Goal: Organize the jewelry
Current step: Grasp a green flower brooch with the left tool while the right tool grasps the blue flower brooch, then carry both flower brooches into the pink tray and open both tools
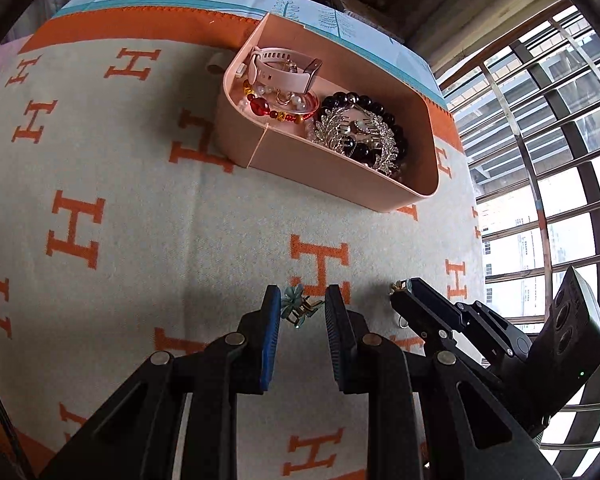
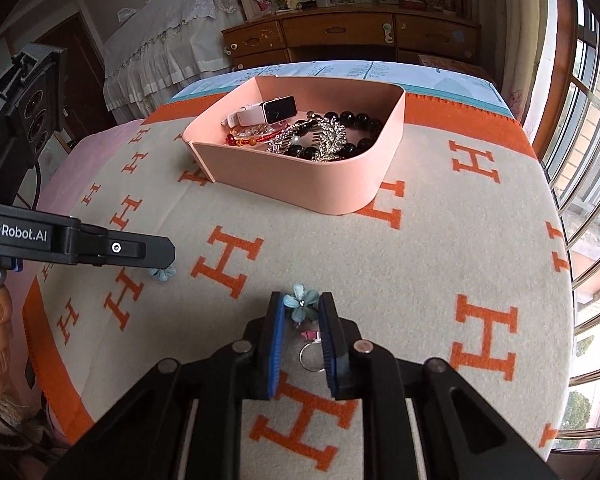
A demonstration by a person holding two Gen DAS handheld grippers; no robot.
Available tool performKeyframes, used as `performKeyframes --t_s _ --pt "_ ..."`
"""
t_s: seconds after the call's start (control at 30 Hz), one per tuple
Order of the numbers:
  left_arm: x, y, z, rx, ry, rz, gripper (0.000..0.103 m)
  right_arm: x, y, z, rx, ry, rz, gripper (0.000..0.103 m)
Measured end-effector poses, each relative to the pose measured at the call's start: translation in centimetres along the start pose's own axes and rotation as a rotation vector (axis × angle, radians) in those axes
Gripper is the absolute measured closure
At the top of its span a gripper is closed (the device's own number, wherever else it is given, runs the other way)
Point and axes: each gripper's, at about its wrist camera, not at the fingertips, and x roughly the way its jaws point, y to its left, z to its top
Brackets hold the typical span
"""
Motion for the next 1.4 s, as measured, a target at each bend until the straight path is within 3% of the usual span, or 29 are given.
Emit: performKeyframes --t_s 0.17,0.37,0.53,0.73,0.93,1.0,1.07,1.13,1.2,1.4 --pt "-2.1 -2.0 2.3 0.076 -0.044 0.034 0.083 -3.2 0.0 3.3 0.012 -0.074 0.025 0.086" --pt "-5.8 -4.2 5.6 0.164 -0.151 0.059 0.083 -6.3 -0.3 7.4 0.037 -0.179 0.018 0.086" --pt "-6.4 -5.5 8.3 0.216 -0.204 0.086 0.083 -6.9 -1.2 11.0 0.09 -0.235 0.007 0.086" --pt "-4.6 -6.3 11.0 0.243 -0.226 0.116 0.083 -3.8 -0.9 14.8 0.089 -0.217 -0.04 0.086" --pt "-3.0 -5.5 11.7 0.28 -0.241 0.182 0.081 0.0 -1.0 15.3 0.082 -0.145 -0.106 0.085" --pt "-2.8 -5.3 11.4 0.299 -0.245 0.199 0.069 0.5 -1.1 15.2 0.079 -0.133 -0.117 0.085" --pt "-3.0 -5.1 11.2 0.305 -0.271 0.221 0.041 1.2 -1.3 15.0 0.08 -0.107 -0.126 0.085" --pt "-3.5 -5.0 10.9 0.309 -0.315 0.249 0.028 1.4 -1.6 14.8 0.095 -0.092 -0.115 0.084" --pt "-4.1 -4.9 10.6 0.31 -0.343 0.264 0.022 1.3 -1.9 14.5 0.107 -0.089 -0.1 0.084" --pt "-5.4 -4.7 9.3 0.304 -0.372 0.279 0.018 -0.4 -1.8 13.4 0.119 -0.106 -0.073 0.084"
